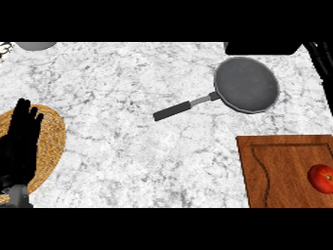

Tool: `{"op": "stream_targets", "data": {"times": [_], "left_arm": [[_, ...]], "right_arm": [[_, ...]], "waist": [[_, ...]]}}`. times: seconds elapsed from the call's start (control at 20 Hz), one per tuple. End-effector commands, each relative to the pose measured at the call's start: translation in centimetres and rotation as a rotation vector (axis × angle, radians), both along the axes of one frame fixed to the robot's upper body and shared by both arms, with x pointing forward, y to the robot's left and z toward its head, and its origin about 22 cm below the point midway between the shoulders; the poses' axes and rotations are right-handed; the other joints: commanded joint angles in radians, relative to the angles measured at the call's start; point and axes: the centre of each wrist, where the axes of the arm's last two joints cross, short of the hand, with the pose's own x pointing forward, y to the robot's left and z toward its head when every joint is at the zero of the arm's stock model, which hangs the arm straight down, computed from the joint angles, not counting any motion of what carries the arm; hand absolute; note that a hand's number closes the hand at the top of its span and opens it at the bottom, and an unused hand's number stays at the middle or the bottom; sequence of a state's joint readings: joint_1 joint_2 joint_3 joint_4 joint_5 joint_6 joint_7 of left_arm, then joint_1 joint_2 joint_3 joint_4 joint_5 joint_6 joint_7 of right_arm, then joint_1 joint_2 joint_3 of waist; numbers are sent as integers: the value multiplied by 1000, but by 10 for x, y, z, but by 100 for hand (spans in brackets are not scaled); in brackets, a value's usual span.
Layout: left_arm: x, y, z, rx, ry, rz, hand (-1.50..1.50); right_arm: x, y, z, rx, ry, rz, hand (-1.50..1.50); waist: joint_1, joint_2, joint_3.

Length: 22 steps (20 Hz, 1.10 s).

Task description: Pick the tomato from the cutting board and place it in the pan

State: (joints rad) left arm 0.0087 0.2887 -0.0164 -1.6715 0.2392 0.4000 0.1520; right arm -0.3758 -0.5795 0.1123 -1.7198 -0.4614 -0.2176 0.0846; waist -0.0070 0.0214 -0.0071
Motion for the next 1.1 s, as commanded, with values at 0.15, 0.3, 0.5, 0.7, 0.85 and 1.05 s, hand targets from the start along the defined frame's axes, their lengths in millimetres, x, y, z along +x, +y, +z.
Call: {"op": "stream_targets", "data": {"times": [0.15,0.3,0.5,0.7,0.85,1.05], "left_arm": [[-3,41,-13,226,181,-19,0],[-10,45,-22,208,233,20,0],[-17,63,-31,290,320,-1,0],[-11,69,-35,308,341,-44,0],[7,68,-22,321,341,-63,0],[22,68,-14,311,345,-99,0]], "right_arm": [[-15,8,-25,47,25,536,-150],[-7,-17,-35,540,-131,119,-150],[-36,-90,-91,156,99,78,150],[-73,-152,-119,168,-31,214,-150],[-85,-196,-107,57,-58,305,-150],[-70,-221,-61,-193,-56,308,-150]], "waist": [[-4,-8,14],[-110,-4,68],[-71,1,19],[-37,-13,13],[-19,-16,11],[2,-17,9]]}}
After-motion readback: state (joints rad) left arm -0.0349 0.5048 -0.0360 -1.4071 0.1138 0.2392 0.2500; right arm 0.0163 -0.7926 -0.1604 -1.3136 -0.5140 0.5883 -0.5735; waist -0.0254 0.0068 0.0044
